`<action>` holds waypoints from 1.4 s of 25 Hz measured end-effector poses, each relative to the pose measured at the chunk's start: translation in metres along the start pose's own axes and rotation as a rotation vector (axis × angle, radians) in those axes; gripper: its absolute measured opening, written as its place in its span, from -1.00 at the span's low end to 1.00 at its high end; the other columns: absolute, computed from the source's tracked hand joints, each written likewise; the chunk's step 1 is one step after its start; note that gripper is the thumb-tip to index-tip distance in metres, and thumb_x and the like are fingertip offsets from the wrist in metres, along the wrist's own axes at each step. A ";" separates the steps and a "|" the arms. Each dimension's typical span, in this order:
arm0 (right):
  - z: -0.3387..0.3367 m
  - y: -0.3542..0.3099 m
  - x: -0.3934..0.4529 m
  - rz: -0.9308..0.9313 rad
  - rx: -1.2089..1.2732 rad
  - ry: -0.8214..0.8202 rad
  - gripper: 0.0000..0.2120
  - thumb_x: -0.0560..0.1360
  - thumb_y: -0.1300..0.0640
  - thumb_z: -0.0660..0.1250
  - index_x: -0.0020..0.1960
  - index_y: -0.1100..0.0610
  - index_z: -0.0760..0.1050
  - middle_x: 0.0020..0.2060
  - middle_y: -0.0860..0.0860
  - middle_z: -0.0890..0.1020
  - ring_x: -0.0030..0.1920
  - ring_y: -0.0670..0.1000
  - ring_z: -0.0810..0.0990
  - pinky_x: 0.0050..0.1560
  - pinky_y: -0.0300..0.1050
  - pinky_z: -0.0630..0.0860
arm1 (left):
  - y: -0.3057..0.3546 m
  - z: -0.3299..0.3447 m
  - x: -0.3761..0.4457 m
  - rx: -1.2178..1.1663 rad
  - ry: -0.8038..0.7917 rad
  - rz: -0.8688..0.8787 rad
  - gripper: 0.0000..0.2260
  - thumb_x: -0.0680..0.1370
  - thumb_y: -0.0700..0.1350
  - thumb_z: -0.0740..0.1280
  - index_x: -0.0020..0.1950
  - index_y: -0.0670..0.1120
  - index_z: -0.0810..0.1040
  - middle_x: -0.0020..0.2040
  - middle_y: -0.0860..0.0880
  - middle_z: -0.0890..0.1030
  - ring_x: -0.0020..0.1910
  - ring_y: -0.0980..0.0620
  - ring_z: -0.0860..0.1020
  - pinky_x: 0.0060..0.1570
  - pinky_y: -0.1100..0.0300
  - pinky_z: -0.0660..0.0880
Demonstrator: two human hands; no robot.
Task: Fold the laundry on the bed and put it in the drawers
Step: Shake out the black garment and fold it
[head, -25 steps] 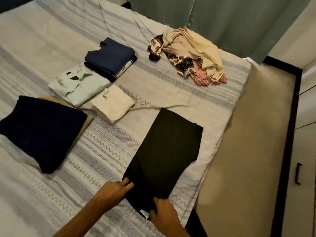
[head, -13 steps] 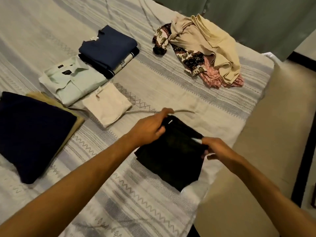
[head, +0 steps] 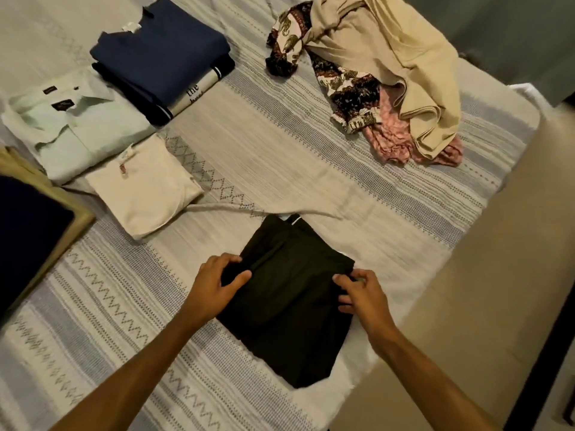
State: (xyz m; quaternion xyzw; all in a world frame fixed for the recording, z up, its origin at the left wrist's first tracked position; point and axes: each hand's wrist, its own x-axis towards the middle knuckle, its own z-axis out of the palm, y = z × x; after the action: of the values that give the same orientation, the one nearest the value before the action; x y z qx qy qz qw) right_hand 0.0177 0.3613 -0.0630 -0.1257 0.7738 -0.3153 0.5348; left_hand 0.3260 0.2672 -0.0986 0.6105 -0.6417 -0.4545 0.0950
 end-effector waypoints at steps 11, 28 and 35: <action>0.054 -0.042 -0.048 -0.581 -0.370 0.175 -0.82 0.49 -0.01 0.52 0.00 0.00 0.56 -0.15 -0.06 0.65 -0.17 -0.08 0.63 -0.18 -0.15 0.52 | 0.015 -0.015 -0.061 -0.227 0.356 -0.029 -0.71 0.59 0.05 0.45 0.27 0.07 0.51 0.25 0.11 0.52 0.16 0.07 0.49 0.06 0.24 0.50; 0.257 0.240 -0.259 -1.172 -1.522 -0.626 -0.46 0.37 -0.10 0.53 0.27 -0.07 0.42 0.37 -0.08 0.60 0.33 0.07 0.62 0.24 0.05 0.61 | -0.193 -0.034 -0.322 -1.141 0.209 -0.752 -0.61 0.55 -0.21 0.49 0.36 -0.14 0.56 0.13 -0.18 0.70 0.00 -0.16 0.71 -0.22 -0.01 0.69; 0.240 0.220 -0.273 -0.981 -1.394 -0.378 -0.46 0.44 -0.08 0.40 0.39 0.00 0.43 0.25 0.00 0.66 0.12 0.05 0.69 0.03 -0.04 0.65 | -0.162 -0.044 -0.317 -0.949 0.294 -0.598 -0.80 0.54 -0.22 0.47 0.13 0.00 0.68 0.00 -0.04 0.76 0.02 -0.12 0.72 0.02 -0.11 0.68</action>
State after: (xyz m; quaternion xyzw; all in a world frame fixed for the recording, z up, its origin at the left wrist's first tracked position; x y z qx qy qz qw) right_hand 0.3752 0.5915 -0.0505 -0.7934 0.5473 0.0615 0.2593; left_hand 0.5435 0.5479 -0.0502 0.7126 -0.1474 -0.6099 0.3138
